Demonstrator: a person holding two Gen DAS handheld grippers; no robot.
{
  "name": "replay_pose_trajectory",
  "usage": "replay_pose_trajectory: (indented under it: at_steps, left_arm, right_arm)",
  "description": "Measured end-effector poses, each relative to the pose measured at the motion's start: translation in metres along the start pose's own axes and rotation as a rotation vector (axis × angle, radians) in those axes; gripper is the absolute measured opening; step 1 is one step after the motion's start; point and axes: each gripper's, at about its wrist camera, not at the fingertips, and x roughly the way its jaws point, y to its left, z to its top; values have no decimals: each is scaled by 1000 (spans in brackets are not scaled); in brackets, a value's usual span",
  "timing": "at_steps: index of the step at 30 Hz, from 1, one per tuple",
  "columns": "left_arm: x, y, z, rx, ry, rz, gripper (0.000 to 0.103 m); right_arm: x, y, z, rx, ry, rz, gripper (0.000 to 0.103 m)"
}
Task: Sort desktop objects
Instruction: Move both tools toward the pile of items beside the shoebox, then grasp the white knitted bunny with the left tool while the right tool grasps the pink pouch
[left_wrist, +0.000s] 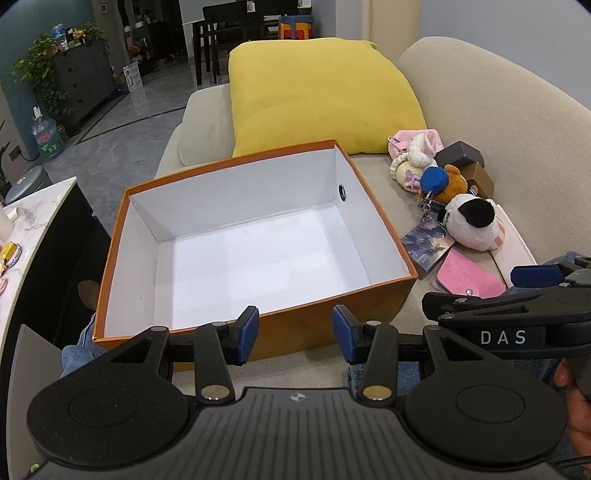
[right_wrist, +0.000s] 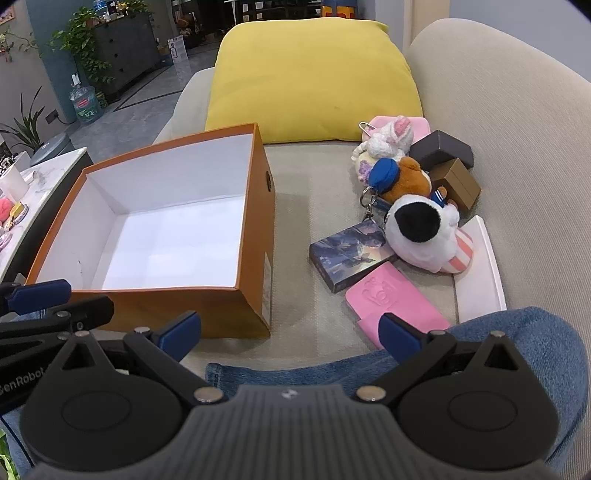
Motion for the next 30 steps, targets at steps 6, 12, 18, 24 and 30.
replay_pose_trajectory:
  at_steps: [6,12,18,24,30]
  left_arm:
    - [2,-6,5,18,-2,-18,52]
    - [7,-15,19,67,-11,-46,52]
    - [14,-28,48,131,-12,-129,52]
    - [34,-47,94,196,-21,-197,52]
    - [74,-68,146,228,-2,-280,52]
  right_arm:
    - [3,-7,0,9,1,-3,102]
    - [4,-22,5,8,-20,-5,102]
    - [6,-53,29,22,-33,-30,93]
    - [16,-92,66,66,-29,-36,70]
    - [39,-126,111,116,-39,-39,56]
